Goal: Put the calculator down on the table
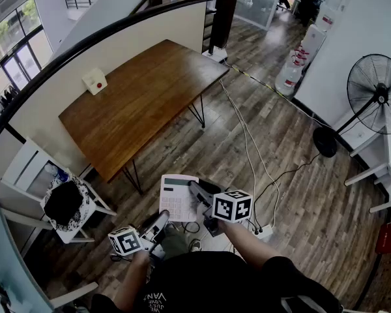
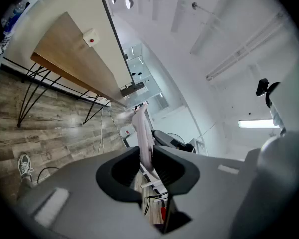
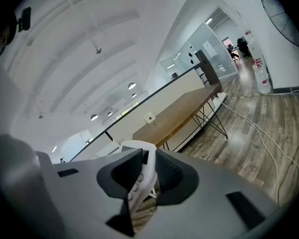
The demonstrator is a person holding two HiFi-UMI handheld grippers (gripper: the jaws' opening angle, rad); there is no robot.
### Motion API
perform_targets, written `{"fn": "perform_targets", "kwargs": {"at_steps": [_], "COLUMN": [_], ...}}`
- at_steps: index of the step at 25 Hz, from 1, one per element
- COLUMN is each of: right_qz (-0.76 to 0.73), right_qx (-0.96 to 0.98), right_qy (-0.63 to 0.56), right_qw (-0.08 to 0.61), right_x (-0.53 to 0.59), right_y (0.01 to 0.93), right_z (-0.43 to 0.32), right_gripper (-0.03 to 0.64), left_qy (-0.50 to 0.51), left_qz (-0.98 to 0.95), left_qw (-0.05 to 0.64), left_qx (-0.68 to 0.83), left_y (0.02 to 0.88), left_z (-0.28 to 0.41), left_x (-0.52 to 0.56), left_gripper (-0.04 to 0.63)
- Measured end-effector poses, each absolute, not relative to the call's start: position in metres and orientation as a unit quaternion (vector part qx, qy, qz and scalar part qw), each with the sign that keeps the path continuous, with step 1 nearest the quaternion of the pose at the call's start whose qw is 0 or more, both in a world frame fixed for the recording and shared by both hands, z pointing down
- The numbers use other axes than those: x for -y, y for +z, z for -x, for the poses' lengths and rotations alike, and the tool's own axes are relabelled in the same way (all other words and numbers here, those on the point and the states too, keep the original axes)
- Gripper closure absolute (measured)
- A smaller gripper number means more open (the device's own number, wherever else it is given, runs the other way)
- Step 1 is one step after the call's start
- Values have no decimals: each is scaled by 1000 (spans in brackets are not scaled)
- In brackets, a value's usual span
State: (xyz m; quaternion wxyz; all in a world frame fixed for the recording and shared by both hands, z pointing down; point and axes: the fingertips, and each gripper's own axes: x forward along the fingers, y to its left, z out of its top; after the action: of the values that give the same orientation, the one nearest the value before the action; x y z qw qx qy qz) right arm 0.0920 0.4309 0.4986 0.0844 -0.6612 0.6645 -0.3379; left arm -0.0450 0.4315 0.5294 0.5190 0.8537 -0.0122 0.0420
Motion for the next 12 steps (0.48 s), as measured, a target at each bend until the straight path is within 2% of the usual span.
{"fn": "perform_targets", "kwargs": {"at_steps": [12], "right_qz": [669], "right_qx": [-660], "right_qy": [-332], "right_qw": [83], "right_x": [-417], "right_y": [504], "right_z": [-107], "right_gripper": [541], "left_qy": [58], "left_qz": [-854], "left_qw": [517], "left_qx": [12], "left_y": [536], "left_z": [29], "left_x": [-417], "left_gripper": [512]}}
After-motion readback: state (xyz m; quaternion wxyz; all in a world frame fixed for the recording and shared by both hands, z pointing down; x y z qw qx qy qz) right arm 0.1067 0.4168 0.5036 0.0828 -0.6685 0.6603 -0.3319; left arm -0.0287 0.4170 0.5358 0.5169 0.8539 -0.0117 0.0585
